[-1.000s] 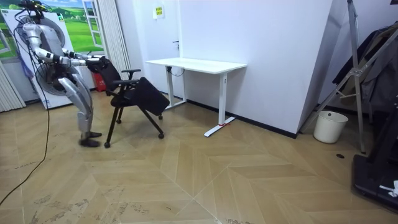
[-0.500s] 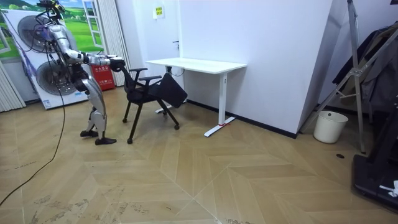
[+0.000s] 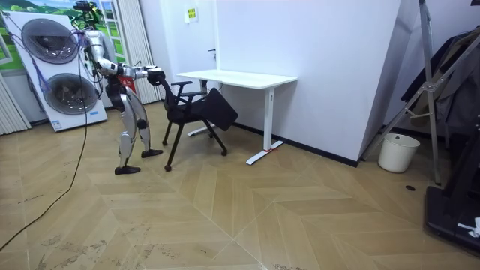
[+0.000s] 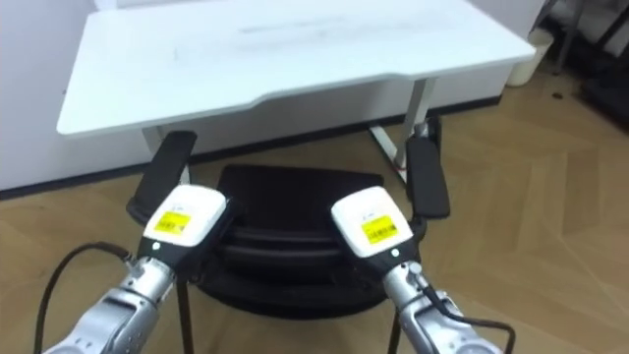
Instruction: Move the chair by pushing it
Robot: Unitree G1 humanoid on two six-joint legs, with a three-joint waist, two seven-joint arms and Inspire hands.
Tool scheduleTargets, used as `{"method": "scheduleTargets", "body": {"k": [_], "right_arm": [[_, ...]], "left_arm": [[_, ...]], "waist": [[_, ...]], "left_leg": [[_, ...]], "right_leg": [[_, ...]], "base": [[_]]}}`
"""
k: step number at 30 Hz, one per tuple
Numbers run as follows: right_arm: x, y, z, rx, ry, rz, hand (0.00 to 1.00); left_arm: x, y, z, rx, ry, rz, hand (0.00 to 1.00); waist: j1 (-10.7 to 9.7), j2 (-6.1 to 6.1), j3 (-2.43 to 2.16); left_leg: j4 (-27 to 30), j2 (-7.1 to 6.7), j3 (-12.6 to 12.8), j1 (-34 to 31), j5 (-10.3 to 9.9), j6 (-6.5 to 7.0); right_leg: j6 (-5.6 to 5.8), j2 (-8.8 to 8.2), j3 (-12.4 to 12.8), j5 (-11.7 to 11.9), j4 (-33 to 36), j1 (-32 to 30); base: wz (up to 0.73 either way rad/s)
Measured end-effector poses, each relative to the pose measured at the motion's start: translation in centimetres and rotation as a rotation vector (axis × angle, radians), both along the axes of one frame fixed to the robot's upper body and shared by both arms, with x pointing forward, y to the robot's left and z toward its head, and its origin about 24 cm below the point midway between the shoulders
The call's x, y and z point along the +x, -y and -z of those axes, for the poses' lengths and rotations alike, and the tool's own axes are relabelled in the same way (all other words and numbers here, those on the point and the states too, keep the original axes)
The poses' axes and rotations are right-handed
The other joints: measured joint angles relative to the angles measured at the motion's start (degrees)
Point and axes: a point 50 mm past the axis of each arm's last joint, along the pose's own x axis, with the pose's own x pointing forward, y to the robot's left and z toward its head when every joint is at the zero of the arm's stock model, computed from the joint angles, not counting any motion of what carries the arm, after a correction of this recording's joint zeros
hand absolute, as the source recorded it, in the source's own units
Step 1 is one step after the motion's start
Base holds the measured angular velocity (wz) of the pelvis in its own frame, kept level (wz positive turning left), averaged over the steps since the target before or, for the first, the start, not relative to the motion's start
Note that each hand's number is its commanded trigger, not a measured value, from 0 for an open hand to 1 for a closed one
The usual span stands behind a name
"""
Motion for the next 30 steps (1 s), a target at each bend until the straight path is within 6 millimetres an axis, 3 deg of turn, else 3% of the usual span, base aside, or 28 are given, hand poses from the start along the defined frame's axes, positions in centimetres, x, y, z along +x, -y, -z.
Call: {"method": "scheduleTargets", "body": {"k": [3,7,11,14,15,16,17,19,21,22,24,26,28,30], "right_arm": [[0.2,-0.1,-0.3,-0.014,0.021,0.004,1.00],[0.3,0.0,-0.5,-0.013,0.026,0.015,1.00],[0.3,0.1,-0.7,-0.017,0.030,0.019,1.00],[0.4,0.3,-0.7,-0.015,0.029,0.030,1.00],[0.3,0.4,-0.5,-0.015,0.021,0.035,1.00],[0.2,0.4,-0.2,-0.014,0.009,0.040,1.00],[0.2,0.4,-0.1,-0.013,0.002,0.043,1.00],[0.0,0.6,0.4,-0.014,-0.016,0.051,1.00],[-0.1,0.7,0.6,-0.006,-0.029,0.059,1.00],[-0.2,0.7,0.7,0.003,-0.034,0.065,1.00],[-0.4,0.7,1.0,0.016,-0.046,0.075,1.00],[-0.4,0.5,1.1,0.027,-0.050,0.082,1.00],[-0.5,-0.3,1.6,0.033,-0.066,0.079,1.00],[-0.7,-0.6,1.7,0.040,-0.075,0.068,1.00]], "left_arm": [[0.4,0.1,-0.2,0.001,0.002,-0.007,1.00],[0.7,0.1,-0.5,0.006,0.003,-0.005,1.00],[0.9,0.2,-0.7,0.007,0.004,-0.001,1.00],[1.3,0.4,-0.8,0.008,-0.001,0.011,1.00],[1.4,0.5,-0.7,0.012,-0.008,0.016,1.00],[1.5,0.6,-0.5,0.018,-0.020,0.019,1.00],[1.5,0.6,-0.4,0.018,-0.026,0.020,1.00],[1.5,0.7,0.0,0.018,-0.042,0.026,1.00],[1.6,0.8,0.0,0.021,-0.044,0.034,1.00],[1.8,0.8,0.1,0.025,-0.048,0.041,1.00],[1.7,0.9,0.3,0.035,-0.052,0.054,1.00],[2.1,0.9,0.0,0.043,-0.038,0.060,1.00],[1.9,0.2,0.4,0.058,-0.039,0.059,1.00],[1.5,-0.3,0.7,0.064,-0.042,0.059,1.00]], "waist": [[-0.8,-0.04,0.45],[-0.7,-1.09,0.32],[-0.9,-1.16,0.29],[-1.0,-1.10,0.29],[-1.1,-1.49,0.40],[-1.1,-1.72,0.43],[-1.1,-1.65,0.48],[-2.1,-0.86,0.78],[-2.6,-0.30,0.70],[-2.6,-0.58,0.84],[-2.9,-0.36,0.73],[-3.0,0.15,0.63],[-2.3,1.27,0.88],[-2.4,1.37,0.90]], "left_leg": [[0.0,-1.44,1.2,1.4,-1.8,1.02],[-0.4,-2.92,3.2,2.4,-4.2,1.78],[0.6,-3.64,3.5,2.4,-5.7,2.47],[1.6,-3.91,3.6,2.2,-7.0,3.41],[1.5,-4.47,3.7,3.1,-7.2,3.75],[1.5,-4.79,3.9,4.2,-7.5,4.04],[1.6,-4.78,3.8,4.7,-7.9,4.36],[2.9,-4.62,2.9,5.4,-9.3,4.97],[3.3,-4.58,2.2,6.0,-9.8,5.44],[3.3,-4.54,1.7,6.4,-10.1,5.86],[3.4,-4.51,0.6,6.9,-10.5,6.21],[3.3,-4.68,-2.2,6.8,-10.6,6.59],[2.9,-4.41,-7.2,7.6,-10.6,6.65],[2.3,-4.57,-10.3,8.5,-10.5,6.55]], "right_leg": [[1.18,-1.55,0.6,0.9,-2.7,2.2],[2.62,-3.90,1.0,0.3,-2.2,2.7],[3.49,-5.15,0.5,-0.1,0.6,1.6],[3.77,-6.88,-1.6,-0.2,8.5,-1.0],[4.25,-8.45,-2.4,0.1,14.3,-3.0],[4.82,-9.91,-2.3,1.1,19.4,-4.8],[4.57,-10.42,-2.2,2.0,21.6,-5.7],[3.44,-11.11,-2.1,6.4,28.1,-8.0],[2.61,-11.08,-1.4,9.7,31.0,-9.3],[2.61,-10.85,-1.0,11.8,32.1,-9.6],[2.43,-10.27,-1.0,13.4,32.0,-9.4],[2.40,-8.64,-0.7,12.5,30.5,-9.2],[1.66,-3.94,-1.2,8.1,28.4,-10.3],[1.20,-0.43,-1.0,6.1,24.4,-11.6]], "base": [[-0.15],[-0.16],[-0.09],[0.00],[0.00],[0.00],[0.00],[0.11],[0.17],[0.13],[0.20],[0.05],[-0.13],[0.20]]}}
